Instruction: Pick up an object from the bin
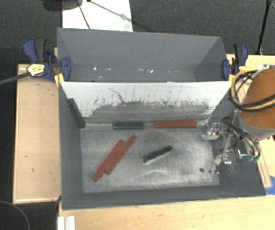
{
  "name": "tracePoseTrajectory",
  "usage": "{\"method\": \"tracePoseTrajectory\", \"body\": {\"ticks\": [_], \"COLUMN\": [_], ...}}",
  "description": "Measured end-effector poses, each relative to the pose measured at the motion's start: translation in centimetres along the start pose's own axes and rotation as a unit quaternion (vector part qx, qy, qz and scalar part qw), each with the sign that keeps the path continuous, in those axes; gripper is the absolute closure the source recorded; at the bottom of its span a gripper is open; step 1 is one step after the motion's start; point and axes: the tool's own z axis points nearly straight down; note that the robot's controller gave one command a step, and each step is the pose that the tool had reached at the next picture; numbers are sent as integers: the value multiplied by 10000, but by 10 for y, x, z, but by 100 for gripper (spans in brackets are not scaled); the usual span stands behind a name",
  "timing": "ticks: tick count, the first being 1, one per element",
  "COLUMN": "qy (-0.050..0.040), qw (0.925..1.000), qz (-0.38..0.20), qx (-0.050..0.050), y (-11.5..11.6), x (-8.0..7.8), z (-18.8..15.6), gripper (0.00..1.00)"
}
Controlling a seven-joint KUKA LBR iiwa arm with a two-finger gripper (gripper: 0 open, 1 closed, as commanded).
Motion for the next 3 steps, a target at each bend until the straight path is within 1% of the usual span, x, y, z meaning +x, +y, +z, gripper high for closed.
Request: {"method": "tracePoseTrajectory", "body": {"ticks": [1,2,3], "qy": [-39,-64,-43], "qw": [10000,9993,9960], "qz": [-17,-356,-894], "qx": [7,15,10], "y": [0,22,44], "x": [-2,-7,-58], "z": [-4,39,76], "gripper": [0,0,0]}}
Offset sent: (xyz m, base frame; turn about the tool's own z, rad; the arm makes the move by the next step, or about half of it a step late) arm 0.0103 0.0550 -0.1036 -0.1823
